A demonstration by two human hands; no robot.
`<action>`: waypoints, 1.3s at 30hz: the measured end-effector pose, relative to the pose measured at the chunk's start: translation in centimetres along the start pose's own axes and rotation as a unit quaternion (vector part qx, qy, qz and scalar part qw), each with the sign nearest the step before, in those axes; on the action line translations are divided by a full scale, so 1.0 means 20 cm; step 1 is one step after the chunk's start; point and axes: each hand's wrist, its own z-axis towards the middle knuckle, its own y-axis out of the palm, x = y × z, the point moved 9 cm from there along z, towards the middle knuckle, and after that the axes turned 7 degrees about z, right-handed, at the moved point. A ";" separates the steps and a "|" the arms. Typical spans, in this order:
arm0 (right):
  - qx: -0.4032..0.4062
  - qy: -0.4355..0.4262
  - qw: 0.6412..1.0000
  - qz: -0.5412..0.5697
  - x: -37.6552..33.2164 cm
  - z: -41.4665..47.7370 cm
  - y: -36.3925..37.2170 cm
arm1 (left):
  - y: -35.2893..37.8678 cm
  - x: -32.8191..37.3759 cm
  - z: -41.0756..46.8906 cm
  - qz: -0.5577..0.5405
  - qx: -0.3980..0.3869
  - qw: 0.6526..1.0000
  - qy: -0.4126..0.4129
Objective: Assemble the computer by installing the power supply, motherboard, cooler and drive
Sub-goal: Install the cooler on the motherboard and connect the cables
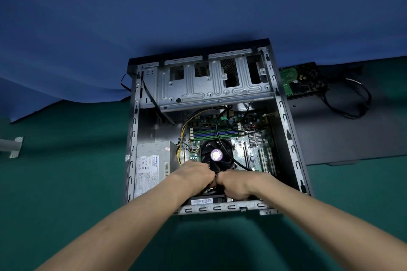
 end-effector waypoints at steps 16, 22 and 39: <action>-0.002 0.001 1.000 0.009 -0.01 -0.02 0.00 | 0.03 0.05 0.03 0.086 -0.008 0.995 0.049; 0.001 -0.010 1.000 0.018 -0.02 -0.03 0.00 | 0.04 0.06 0.04 0.090 -0.020 0.995 0.042; -0.016 -0.020 0.998 0.060 -0.03 -0.05 0.02 | 0.03 0.06 0.01 0.091 -0.021 0.995 0.047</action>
